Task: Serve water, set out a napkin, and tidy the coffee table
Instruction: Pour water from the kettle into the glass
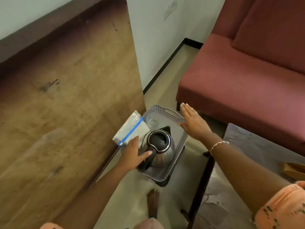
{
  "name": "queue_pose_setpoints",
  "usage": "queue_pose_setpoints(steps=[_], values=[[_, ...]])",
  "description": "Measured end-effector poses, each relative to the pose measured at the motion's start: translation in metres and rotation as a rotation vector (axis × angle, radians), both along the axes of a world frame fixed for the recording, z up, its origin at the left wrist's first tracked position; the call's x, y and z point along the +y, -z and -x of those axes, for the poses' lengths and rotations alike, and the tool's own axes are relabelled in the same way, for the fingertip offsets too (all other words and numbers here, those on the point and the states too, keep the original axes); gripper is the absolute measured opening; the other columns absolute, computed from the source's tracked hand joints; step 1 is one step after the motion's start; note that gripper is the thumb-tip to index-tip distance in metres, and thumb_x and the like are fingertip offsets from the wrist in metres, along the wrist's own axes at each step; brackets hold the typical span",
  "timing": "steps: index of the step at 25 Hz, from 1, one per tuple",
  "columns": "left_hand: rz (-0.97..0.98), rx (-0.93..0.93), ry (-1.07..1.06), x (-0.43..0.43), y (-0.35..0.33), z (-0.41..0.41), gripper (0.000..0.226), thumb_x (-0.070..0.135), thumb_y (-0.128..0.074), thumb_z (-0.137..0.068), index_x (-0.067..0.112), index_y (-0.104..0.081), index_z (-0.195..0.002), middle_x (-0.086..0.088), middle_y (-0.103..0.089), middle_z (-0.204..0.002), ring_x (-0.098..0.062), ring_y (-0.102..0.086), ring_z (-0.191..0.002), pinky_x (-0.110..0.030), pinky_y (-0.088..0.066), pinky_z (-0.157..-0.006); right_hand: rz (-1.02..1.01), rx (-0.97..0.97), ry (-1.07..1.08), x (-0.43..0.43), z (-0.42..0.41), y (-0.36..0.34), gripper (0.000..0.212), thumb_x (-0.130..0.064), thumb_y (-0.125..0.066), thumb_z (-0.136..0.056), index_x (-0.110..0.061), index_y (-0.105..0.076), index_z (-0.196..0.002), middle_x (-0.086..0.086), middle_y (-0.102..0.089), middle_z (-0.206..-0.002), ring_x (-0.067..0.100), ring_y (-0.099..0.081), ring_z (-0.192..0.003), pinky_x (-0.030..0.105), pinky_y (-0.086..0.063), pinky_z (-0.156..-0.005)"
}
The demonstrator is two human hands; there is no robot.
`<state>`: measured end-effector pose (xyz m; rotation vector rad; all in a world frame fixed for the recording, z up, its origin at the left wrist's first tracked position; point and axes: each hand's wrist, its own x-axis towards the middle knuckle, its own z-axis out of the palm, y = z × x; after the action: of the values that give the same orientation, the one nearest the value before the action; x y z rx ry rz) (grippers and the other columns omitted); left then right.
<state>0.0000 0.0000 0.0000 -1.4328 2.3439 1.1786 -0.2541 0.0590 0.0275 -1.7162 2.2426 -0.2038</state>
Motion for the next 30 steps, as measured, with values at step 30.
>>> queue_pose_setpoints(steps=[30], values=[[-0.494,0.208,-0.208,-0.004,0.044,-0.001,0.084,0.037,-0.072,-0.076,0.025,-0.020,-0.141,0.016,-0.038,-0.132,-0.001,-0.035,-0.126,-0.015,-0.033,-0.100,-0.245,0.143,-0.379,-0.135,0.003,0.124,0.094,-0.024,-0.075,-0.066,-0.015,-0.020,-0.142,0.009,-0.029,-0.146,0.032,-0.031,-0.129,0.044,-0.041,-0.099]])
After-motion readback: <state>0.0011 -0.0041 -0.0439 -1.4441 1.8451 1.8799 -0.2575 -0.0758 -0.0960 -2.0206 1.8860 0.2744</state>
